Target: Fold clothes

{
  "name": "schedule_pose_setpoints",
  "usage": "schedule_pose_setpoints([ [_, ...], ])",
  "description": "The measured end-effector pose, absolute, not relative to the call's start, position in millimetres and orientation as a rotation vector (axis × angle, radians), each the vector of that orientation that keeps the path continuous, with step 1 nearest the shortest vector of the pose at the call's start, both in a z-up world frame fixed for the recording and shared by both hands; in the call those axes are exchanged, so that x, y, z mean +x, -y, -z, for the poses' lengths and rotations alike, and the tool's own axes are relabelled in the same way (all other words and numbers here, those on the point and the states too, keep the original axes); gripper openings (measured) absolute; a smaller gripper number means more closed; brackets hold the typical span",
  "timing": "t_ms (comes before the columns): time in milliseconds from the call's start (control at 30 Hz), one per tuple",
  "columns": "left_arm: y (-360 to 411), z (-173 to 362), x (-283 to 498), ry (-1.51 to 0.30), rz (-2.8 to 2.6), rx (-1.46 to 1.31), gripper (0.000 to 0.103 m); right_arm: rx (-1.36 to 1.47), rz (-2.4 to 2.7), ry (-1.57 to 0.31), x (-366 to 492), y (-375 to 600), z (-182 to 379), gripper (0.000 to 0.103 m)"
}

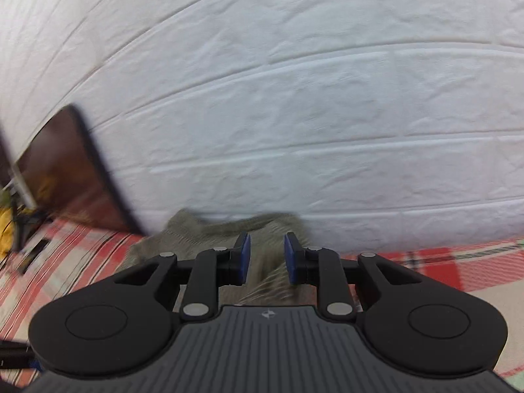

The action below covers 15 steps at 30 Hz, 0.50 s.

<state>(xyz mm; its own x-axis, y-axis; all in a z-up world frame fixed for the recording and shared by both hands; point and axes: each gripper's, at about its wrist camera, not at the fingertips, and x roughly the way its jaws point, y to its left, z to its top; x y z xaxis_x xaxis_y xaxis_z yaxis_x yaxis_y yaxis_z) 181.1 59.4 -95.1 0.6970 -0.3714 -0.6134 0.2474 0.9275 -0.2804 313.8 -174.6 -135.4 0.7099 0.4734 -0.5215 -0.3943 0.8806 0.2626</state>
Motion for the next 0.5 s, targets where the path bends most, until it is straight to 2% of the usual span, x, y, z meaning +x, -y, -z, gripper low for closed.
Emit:
schedule_pose_setpoints([
  [133, -67, 87, 168, -0.704, 0.338, -0.214, 0.059, 0.067, -0.463, -0.678, 319, 156, 156, 0.025],
  [333, -80, 82, 156, -0.701, 0.314, -0.206, 0.061, 0.140, -0.383, -0.687, 335, 152, 167, 0.021],
  [500, -93, 80, 152, -0.698, 0.302, -0.248, 0.063, 0.197, -0.371, -0.664, 330, 154, 157, 0.027],
])
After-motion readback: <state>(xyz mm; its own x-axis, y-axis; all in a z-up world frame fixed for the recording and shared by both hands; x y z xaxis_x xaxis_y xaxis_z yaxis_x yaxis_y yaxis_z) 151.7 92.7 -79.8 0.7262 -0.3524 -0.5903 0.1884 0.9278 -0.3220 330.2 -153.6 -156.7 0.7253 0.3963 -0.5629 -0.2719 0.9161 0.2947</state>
